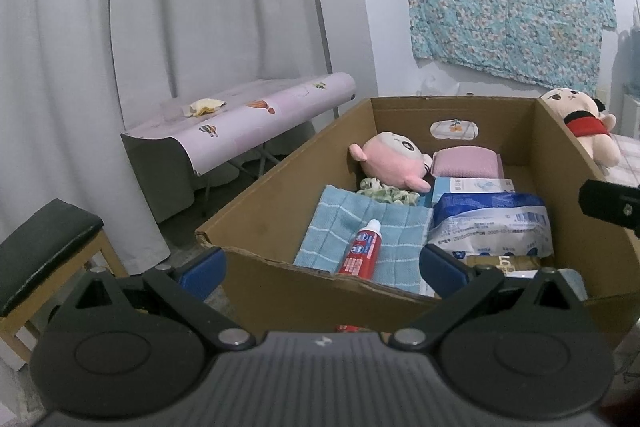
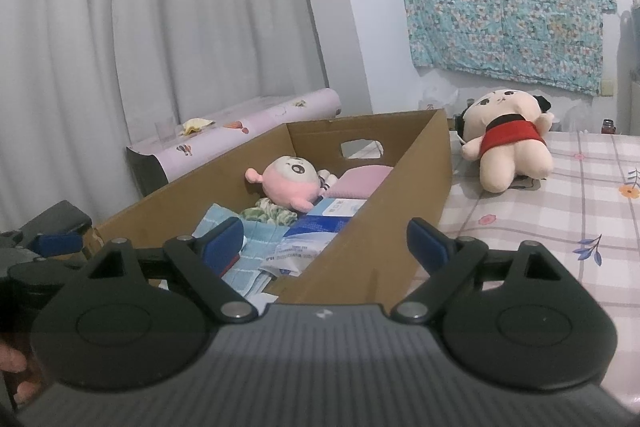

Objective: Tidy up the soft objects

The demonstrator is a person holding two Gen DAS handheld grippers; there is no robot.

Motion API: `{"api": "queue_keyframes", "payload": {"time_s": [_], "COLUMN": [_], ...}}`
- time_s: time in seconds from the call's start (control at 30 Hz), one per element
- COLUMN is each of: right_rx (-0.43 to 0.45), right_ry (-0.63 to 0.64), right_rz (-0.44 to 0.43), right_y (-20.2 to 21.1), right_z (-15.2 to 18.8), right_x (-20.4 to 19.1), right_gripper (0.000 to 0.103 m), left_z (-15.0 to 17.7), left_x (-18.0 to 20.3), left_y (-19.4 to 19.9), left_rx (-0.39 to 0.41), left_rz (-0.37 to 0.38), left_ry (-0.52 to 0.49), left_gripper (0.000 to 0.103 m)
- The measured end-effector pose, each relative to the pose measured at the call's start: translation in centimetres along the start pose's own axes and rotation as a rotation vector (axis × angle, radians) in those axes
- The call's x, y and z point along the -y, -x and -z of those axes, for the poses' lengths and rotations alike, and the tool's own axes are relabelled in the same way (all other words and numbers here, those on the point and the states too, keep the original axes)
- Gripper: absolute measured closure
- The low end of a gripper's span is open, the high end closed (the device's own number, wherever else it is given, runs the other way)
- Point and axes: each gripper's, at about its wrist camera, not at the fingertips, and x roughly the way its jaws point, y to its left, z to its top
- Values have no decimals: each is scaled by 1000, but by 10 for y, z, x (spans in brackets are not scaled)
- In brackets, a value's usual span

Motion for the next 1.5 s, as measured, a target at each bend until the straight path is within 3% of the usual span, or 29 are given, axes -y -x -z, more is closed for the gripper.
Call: {"api": "queue_keyframes", "payload": {"time_s": [1.5], "right_rx": [-15], "right_ry": [18], "right_rz": [-16], "right_y": [-2], "right_z": [3], "right_x": [-2], "right_gripper": [11], "left_z": [1], "left_x": [2], "left_y": [1], "left_rx": [-9], "left_rz": [-19], "left_ry": [12], "left_gripper": [0]}}
